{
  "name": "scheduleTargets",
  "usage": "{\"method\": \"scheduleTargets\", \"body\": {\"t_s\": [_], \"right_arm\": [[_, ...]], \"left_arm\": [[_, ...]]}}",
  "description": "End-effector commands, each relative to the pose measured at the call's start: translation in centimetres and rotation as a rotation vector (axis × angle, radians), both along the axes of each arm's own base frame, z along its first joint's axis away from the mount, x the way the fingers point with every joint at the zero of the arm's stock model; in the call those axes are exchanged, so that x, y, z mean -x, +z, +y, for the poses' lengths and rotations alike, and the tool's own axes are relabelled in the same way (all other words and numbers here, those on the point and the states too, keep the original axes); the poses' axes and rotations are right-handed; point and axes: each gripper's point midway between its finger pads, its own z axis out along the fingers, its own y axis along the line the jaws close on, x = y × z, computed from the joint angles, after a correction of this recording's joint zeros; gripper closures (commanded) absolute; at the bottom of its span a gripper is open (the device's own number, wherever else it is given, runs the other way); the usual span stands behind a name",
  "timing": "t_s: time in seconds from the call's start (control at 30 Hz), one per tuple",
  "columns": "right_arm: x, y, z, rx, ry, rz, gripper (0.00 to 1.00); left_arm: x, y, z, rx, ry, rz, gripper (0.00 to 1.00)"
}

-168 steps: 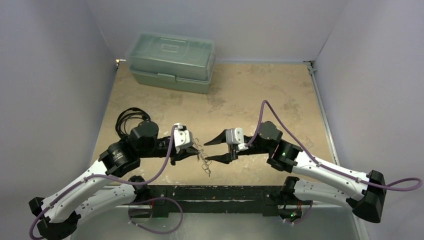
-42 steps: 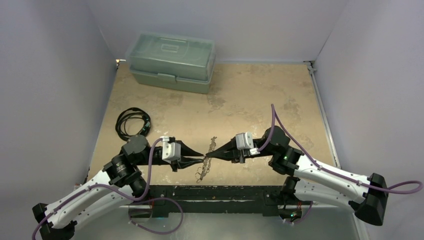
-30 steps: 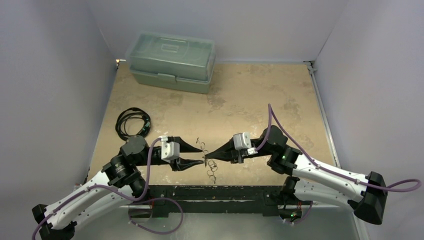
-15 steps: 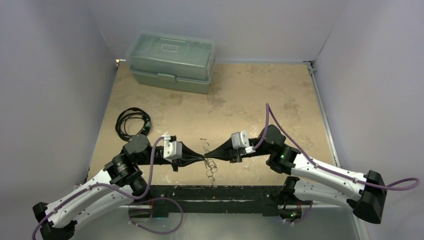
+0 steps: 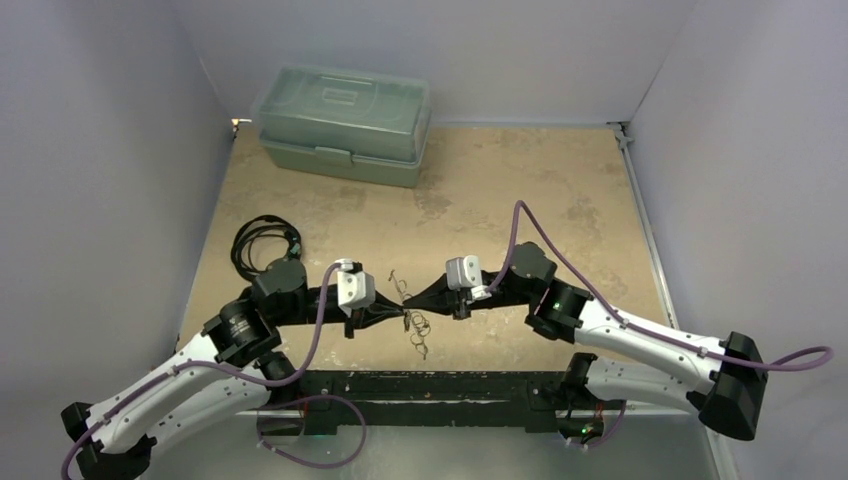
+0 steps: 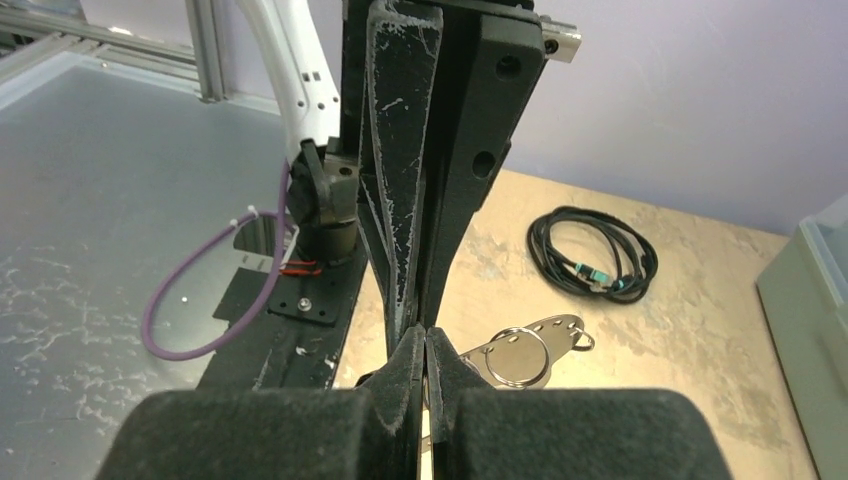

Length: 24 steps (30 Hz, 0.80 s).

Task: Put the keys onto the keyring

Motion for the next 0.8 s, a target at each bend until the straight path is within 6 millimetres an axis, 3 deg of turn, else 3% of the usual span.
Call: {"method": "scheduleTargets", "body": {"t_s": [0.0, 0.6, 0.77], "right_arm": [[-0.8, 0.1, 0.6, 0.043, -0.025, -0.021, 1.00], [-0.9, -2.4, 1.5, 0.173, 0.016, 0.026, 1.00], [-0.9, -2.3, 1.7, 0.167, 0.020, 0.026, 1.00]], "left_arm": [[-1.0, 2.5, 0.5, -0.018, 0.045, -0.055, 1.00], [-1.3, 4.2, 2.0, -0.067, 0.098, -0.090, 1.00], [-1.4, 4.4, 2.0, -0.064, 0.100, -0.094, 1.00]]}}
